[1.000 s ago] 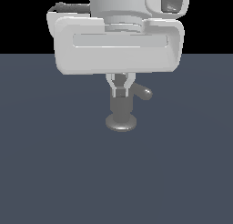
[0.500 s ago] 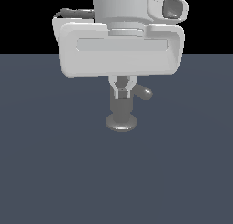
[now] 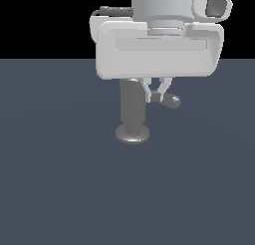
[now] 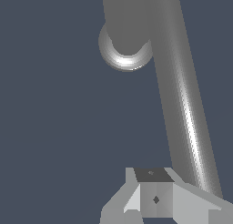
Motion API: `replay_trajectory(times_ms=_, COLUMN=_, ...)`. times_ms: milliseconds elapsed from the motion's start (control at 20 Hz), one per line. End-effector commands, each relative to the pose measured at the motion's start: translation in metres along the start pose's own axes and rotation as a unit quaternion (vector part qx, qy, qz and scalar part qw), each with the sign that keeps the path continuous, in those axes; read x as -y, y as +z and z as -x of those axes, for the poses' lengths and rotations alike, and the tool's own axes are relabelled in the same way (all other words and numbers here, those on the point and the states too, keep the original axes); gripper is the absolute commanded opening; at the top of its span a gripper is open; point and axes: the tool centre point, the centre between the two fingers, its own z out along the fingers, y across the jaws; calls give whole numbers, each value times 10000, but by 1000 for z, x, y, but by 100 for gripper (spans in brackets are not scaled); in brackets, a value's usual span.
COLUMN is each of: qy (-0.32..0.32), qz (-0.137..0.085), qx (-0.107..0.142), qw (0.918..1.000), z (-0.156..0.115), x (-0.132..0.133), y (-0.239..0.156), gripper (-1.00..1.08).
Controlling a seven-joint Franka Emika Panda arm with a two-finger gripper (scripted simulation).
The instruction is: Turn on the faucet by rotating a designated handle.
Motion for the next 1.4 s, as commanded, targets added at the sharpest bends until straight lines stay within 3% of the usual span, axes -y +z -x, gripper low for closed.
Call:
replay_trajectory(times_ms=0, qy=26, qz=0, qx=44, qw=10000, z=-2, x=-15, y=6, gripper=-100)
replay_trajectory(times_ms=1200, qy=25, qz=-1, qx=42, qw=10000, z=-19, x=-118, y=6, gripper=-100)
replay_trajectory(times_ms=1350, qy=-134, qz=41, qx=-72, qw=9999, z=-34, x=-105, y=-4, gripper=-100)
